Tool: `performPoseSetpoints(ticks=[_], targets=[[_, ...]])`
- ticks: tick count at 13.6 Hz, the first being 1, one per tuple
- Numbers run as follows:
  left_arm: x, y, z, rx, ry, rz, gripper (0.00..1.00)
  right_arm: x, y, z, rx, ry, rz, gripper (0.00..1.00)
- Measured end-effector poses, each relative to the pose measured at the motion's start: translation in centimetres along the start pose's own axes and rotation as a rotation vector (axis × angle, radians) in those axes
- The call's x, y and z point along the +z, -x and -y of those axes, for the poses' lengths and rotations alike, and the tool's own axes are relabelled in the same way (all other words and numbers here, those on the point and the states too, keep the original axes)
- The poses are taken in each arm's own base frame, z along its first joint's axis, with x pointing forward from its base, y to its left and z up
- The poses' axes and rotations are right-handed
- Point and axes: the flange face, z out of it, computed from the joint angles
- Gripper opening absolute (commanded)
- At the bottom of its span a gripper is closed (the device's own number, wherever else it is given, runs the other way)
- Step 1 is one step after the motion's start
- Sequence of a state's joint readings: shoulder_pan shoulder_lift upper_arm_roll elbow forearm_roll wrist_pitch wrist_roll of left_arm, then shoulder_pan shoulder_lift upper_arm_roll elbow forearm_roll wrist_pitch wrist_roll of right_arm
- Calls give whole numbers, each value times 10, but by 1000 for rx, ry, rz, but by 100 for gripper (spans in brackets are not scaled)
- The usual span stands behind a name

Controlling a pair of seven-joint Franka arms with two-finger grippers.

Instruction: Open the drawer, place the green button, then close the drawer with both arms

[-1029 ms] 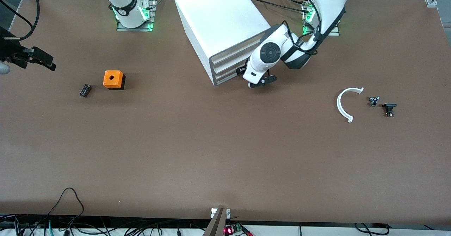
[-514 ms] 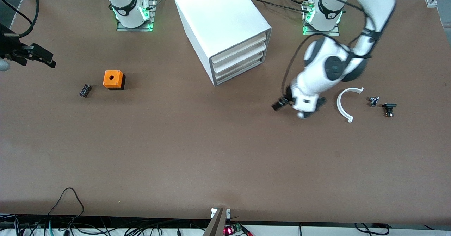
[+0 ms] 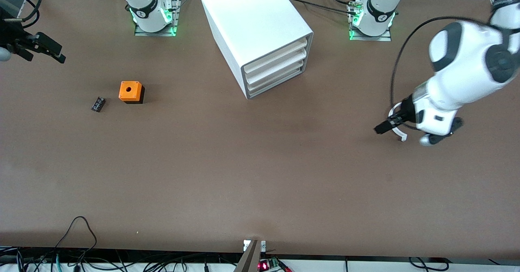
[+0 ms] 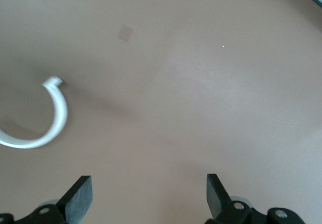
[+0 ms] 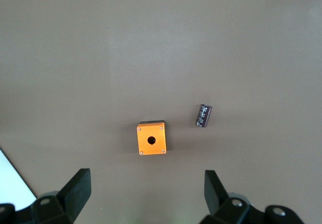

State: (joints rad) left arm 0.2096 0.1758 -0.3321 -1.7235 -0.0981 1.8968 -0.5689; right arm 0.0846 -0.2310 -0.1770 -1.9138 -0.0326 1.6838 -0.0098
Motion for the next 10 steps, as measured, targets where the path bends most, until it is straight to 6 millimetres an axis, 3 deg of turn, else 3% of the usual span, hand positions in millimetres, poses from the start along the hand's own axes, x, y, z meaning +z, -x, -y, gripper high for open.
performPoseSetpoints(ticks=[2, 5, 8, 10], targets=[[-46, -5, 25, 74, -21, 5, 100, -6, -11, 5, -2, 8, 13, 100], [-101, 4, 55, 111, -46, 18, 100, -3, -24, 20, 8, 21, 24, 100], [-137, 22, 57, 125, -55, 19, 100, 8, -37, 19, 8, 36, 29, 100], [-147, 30, 51, 167, -78, 4, 100, 10, -42, 18, -3, 38, 32, 100]])
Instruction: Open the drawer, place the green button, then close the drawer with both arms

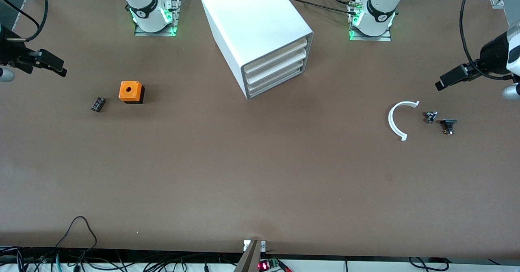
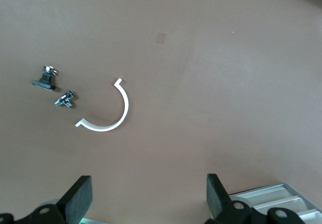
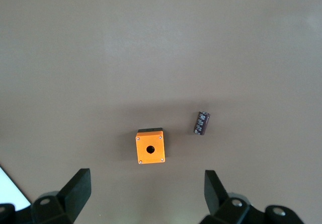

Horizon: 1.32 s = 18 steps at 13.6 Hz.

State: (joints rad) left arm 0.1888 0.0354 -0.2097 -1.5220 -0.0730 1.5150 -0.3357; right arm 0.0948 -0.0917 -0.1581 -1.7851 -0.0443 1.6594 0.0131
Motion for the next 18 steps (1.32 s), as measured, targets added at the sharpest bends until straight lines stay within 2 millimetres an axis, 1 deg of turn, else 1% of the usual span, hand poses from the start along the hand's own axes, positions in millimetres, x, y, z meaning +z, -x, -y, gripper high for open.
performPoseSetpoints(ticks=[3, 4, 6, 10, 12, 18], targets=[[-3, 7, -13, 58, -39, -17, 100, -1, -1, 0, -8, 0, -2, 100], [-3, 8, -14, 106, -40, -16, 100, -2, -1, 0, -11, 0, -4, 100], [-3, 6, -10, 205, -41, -14, 100, -3, -1, 0, -11, 0, -5, 100], [-4, 3, -7, 279, -39, -27, 100, -3, 0, 0, -11, 0, 1, 100], [-3, 2, -7, 301, -39, -25, 100, -3, 0, 0, -11, 0, 4, 100], [-2, 0, -2, 297, -39, -23, 100, 0, 4, 0, -11, -1, 16, 100]])
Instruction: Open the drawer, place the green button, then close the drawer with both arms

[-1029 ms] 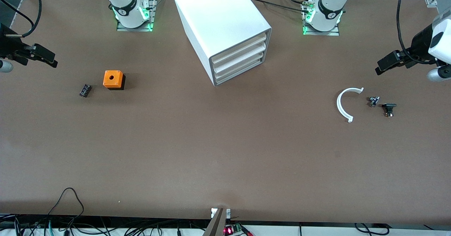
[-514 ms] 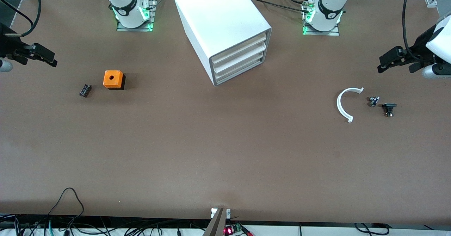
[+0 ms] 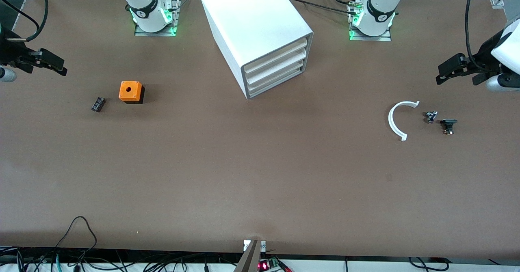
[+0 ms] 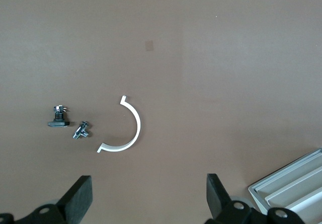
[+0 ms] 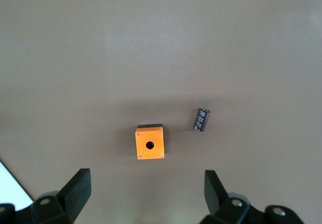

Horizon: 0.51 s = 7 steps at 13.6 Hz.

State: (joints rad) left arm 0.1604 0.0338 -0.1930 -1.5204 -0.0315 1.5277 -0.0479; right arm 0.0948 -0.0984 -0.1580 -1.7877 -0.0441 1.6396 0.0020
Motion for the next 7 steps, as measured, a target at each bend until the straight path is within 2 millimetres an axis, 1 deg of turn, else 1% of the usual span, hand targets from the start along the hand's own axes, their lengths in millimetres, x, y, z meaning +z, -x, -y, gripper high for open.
performPoseSetpoints(ticks=[3, 7], targets=[[1, 0, 2, -2, 0, 1, 100, 0, 1, 0, 0, -1, 0, 100], [4, -3, 10, -14, 2, 6, 100, 0, 1, 0, 0, -1, 0, 100]])
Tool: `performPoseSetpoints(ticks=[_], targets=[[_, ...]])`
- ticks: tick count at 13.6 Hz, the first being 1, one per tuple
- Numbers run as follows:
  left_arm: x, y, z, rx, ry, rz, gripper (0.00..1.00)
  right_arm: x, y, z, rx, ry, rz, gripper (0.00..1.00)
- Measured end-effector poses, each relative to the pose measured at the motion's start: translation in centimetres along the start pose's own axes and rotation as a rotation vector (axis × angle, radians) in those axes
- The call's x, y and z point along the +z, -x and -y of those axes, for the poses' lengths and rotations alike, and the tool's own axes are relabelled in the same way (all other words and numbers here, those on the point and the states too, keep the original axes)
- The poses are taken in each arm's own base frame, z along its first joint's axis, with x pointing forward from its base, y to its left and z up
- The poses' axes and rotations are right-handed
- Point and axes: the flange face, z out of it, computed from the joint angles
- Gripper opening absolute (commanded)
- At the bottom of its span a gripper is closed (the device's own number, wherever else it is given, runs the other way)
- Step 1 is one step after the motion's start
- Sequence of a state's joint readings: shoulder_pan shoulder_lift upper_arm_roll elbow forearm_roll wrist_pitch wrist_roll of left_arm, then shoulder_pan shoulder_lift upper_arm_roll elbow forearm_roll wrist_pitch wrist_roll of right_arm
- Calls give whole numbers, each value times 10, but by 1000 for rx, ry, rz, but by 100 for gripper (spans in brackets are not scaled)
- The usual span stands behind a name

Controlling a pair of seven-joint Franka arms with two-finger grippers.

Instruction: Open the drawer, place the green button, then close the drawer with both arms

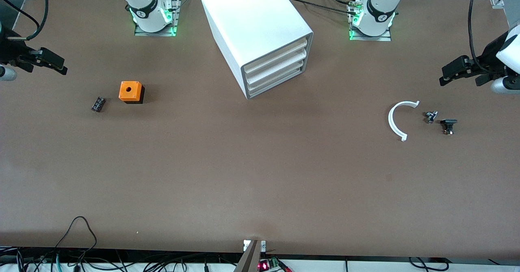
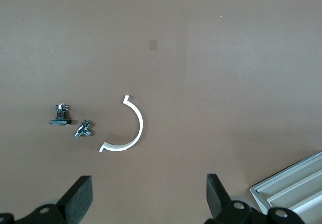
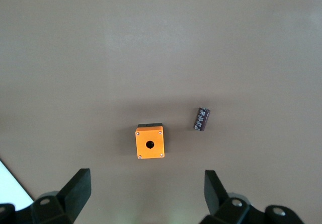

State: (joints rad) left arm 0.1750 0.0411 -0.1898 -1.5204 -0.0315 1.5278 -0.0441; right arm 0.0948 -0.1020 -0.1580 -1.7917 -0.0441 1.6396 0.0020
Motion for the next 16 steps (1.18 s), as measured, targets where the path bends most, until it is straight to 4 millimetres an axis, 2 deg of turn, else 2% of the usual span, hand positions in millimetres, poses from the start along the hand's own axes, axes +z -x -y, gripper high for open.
performPoseSetpoints(ticks=[4, 8, 10, 16], targets=[[2, -2, 5, 24, 0, 0, 100, 0, 0, 0, 0, 0, 0, 100], [5, -8, 34, 15, 2, -15, 100, 0, 0, 0, 0, 0, 0, 100], [5, -9, 41, 7, 3, -17, 100, 0, 0, 0, 0, 0, -1, 100], [5, -9, 41, 8, 3, -18, 100, 0, 0, 0, 0, 0, -2, 100]])
